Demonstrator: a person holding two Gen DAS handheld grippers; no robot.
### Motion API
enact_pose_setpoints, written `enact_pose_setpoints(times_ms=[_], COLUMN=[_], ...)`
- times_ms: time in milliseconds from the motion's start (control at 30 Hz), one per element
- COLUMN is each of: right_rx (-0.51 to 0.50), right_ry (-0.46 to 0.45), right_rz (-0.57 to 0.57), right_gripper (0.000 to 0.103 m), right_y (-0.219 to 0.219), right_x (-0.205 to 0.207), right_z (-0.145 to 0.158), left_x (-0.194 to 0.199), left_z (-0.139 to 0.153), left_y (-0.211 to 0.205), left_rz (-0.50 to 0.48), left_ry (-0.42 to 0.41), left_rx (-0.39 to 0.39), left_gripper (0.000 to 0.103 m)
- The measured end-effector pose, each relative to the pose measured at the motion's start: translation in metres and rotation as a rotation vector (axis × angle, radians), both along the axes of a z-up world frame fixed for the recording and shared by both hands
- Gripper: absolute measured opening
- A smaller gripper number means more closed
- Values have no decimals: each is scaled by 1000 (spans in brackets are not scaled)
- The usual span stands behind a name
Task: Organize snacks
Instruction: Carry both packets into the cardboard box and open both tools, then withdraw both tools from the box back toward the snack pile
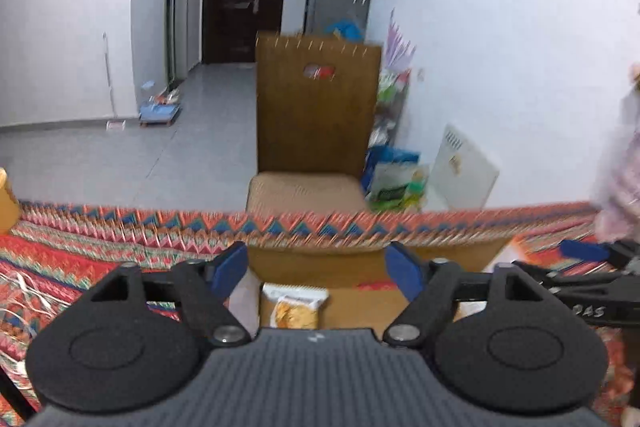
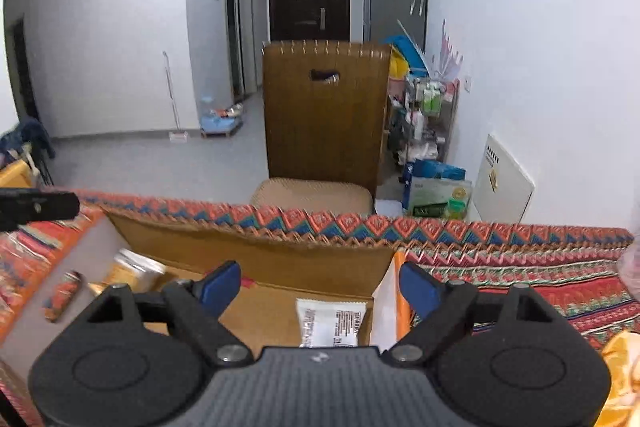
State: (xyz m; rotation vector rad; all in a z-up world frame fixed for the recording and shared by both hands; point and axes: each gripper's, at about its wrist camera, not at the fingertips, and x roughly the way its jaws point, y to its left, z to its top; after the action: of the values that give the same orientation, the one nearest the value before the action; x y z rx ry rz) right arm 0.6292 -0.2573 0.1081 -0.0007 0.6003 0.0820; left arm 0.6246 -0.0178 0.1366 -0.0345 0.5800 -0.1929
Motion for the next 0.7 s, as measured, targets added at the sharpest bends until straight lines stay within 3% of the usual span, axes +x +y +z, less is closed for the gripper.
enact_pose_setpoints(times_ms=[67,200,367,533,700], right_rx=[21,33,-30,-24,-15], right_ry=[-32,-83,-166,-268,-376], right_rz=[1,29,66,74,104], right_gripper=[90,98,103,103,103], right_y=[-5,-16,-23,-25,-21], right_x=[-25,-81,-169,-267,-375], right_z=[25,70,109,122,111], left_x=[-26,-100,-196,-286,-392], left_z=[26,74,106,112,89], left_y=[1,6,17,44,87], left_rz=[-20,-51,-68,-53,-4], left_ry=[-39,-130,-230,-216,-303], left_rx=[-9,-4,12,-12,-103], left_gripper=[85,100,103,103,103])
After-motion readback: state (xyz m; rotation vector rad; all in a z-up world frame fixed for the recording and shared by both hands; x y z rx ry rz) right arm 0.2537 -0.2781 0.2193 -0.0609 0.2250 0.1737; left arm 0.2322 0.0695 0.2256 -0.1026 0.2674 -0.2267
